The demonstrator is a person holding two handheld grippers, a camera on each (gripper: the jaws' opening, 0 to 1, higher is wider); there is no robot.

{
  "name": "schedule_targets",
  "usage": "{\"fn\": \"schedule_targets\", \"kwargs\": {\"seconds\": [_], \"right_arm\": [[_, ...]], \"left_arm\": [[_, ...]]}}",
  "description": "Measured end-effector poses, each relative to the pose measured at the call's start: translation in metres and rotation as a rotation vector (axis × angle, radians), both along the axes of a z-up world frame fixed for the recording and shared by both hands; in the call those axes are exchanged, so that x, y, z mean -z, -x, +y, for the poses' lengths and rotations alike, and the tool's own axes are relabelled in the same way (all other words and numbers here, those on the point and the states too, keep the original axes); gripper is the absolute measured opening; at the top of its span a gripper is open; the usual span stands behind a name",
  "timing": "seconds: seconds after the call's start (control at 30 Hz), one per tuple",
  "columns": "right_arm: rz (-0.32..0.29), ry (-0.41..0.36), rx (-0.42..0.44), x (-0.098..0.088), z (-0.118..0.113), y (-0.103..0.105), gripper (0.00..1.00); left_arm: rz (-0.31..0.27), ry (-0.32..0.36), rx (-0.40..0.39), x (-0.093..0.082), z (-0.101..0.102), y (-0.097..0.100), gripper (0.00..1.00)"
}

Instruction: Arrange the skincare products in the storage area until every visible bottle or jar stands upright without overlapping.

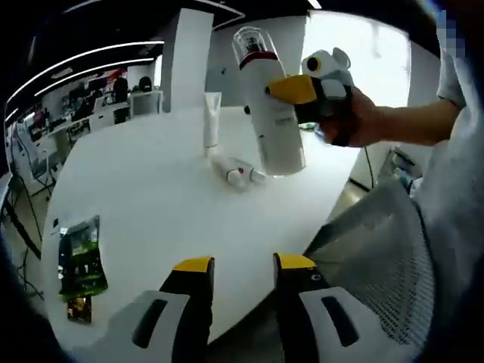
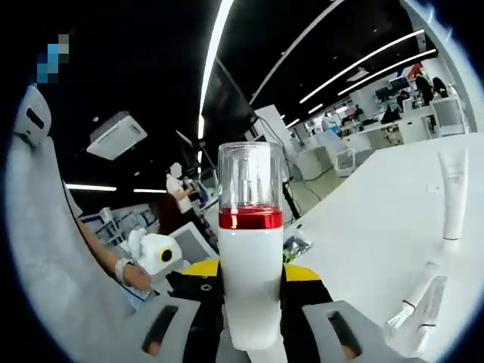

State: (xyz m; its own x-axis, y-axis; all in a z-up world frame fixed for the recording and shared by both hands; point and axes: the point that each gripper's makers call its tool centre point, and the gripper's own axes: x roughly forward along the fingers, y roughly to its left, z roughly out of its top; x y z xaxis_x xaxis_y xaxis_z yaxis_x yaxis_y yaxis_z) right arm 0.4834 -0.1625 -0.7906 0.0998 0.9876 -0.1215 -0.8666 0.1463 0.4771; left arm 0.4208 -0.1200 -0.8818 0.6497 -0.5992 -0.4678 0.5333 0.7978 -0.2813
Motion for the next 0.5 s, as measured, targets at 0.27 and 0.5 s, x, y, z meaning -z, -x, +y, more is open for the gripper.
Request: {"fn": "schedule_targets", "kwargs": {"seconds": [0.27, 0.5], "right_arm": [[0.012, -0.044, -0.015, -0.012, 0.000, 0.011, 0.23], [0.010, -0.074, -0.127, -0.021, 0.006, 0.032, 0.23]], "left_arm": [[-0.078, 0.459, -0.022, -0.070, -0.032, -0.018, 0.61], [-0.060, 0.493, 0.089, -0.081, -0.063, -0.019, 0.60]]}}
